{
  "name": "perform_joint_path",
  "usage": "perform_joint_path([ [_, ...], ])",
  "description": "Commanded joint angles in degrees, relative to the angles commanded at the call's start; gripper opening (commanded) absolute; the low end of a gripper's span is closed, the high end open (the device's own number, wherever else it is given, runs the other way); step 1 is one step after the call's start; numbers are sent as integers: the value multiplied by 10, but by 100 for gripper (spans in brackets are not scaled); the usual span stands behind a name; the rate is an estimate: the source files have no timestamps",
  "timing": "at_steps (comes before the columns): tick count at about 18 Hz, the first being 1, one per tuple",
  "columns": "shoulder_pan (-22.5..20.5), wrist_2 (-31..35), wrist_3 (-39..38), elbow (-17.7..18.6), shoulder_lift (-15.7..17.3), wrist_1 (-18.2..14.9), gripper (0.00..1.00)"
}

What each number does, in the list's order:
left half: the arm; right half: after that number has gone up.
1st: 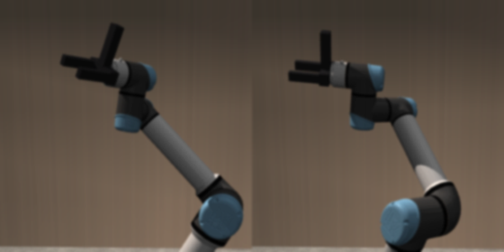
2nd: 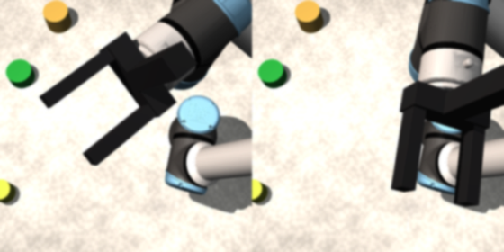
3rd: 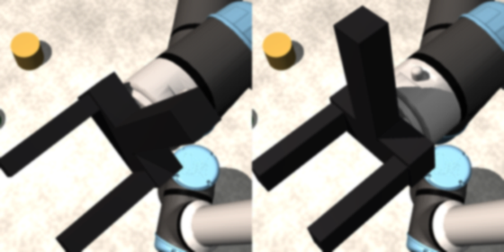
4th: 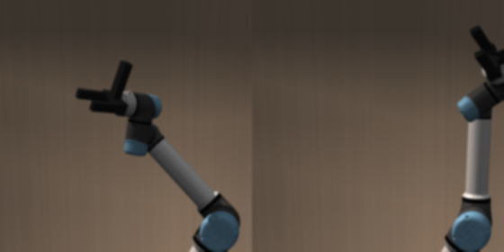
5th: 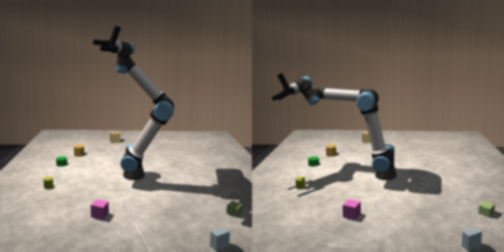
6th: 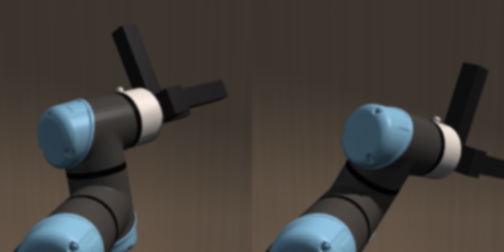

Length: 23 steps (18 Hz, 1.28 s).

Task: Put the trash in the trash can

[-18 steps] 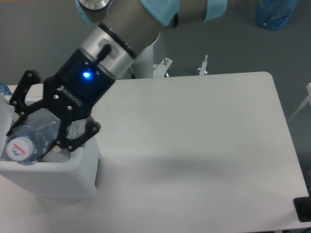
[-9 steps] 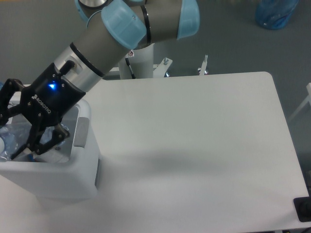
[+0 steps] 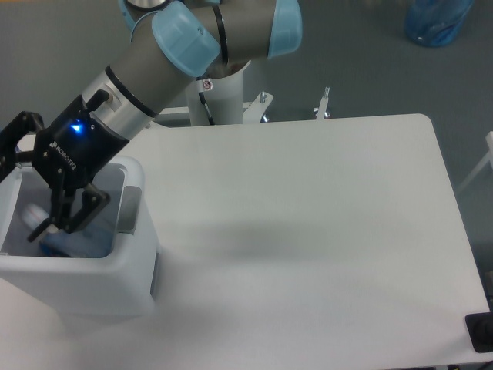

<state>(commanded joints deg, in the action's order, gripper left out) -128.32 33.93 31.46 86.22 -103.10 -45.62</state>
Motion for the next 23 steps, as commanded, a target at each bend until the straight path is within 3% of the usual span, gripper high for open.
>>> perform_joint_path([
  [5,-56,0,-7,-3,16,-1,100],
  [13,-128,13,5,-11,11,-2,100],
  [18,-147,157,59,-18,-1,-4,100],
  [23,-157,285,106,-42,-42,-7,100],
])
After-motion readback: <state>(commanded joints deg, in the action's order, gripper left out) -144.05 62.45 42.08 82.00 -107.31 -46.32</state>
